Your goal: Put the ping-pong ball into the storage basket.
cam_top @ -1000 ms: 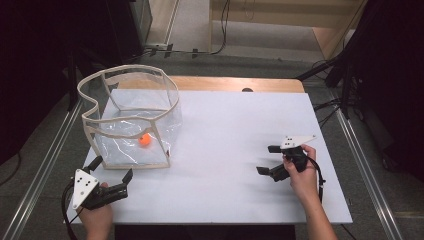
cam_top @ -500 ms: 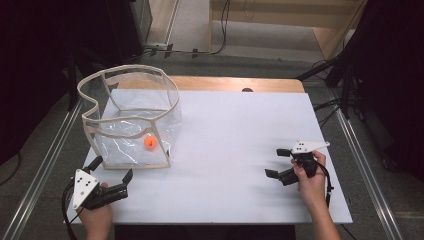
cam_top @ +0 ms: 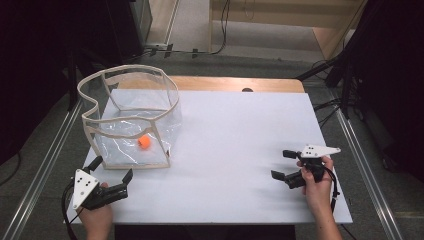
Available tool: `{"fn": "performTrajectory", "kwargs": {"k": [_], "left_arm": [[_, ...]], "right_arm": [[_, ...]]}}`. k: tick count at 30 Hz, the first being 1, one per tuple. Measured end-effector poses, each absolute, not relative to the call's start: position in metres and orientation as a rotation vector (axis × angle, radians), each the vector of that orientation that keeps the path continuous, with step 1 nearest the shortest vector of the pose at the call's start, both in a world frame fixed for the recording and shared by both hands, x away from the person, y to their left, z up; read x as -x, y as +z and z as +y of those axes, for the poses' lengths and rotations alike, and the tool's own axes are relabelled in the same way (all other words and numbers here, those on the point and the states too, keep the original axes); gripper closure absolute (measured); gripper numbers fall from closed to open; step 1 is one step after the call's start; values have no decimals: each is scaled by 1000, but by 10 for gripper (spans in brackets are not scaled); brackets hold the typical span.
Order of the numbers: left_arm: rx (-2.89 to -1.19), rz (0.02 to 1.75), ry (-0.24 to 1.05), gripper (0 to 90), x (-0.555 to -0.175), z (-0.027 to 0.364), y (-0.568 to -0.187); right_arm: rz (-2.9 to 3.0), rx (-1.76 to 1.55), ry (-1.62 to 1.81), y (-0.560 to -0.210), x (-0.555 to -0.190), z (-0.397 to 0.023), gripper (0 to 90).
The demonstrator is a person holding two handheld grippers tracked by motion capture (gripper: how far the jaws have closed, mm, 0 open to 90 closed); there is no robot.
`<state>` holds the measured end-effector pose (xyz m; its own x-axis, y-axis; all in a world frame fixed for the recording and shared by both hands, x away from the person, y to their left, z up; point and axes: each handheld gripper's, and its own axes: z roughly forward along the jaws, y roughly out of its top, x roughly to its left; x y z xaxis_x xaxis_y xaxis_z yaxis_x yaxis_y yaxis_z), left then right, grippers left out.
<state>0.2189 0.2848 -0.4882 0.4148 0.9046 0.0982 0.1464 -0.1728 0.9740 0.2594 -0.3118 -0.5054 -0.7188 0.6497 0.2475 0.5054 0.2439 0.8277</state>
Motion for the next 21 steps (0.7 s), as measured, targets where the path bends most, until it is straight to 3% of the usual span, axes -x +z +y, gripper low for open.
{"fn": "performTrajectory", "kwargs": {"k": [21], "left_arm": [[-1601, 949, 891, 1, -219, 286, -488]], "right_arm": [[2223, -1140, 1580, -511, -243, -331, 0]]}}
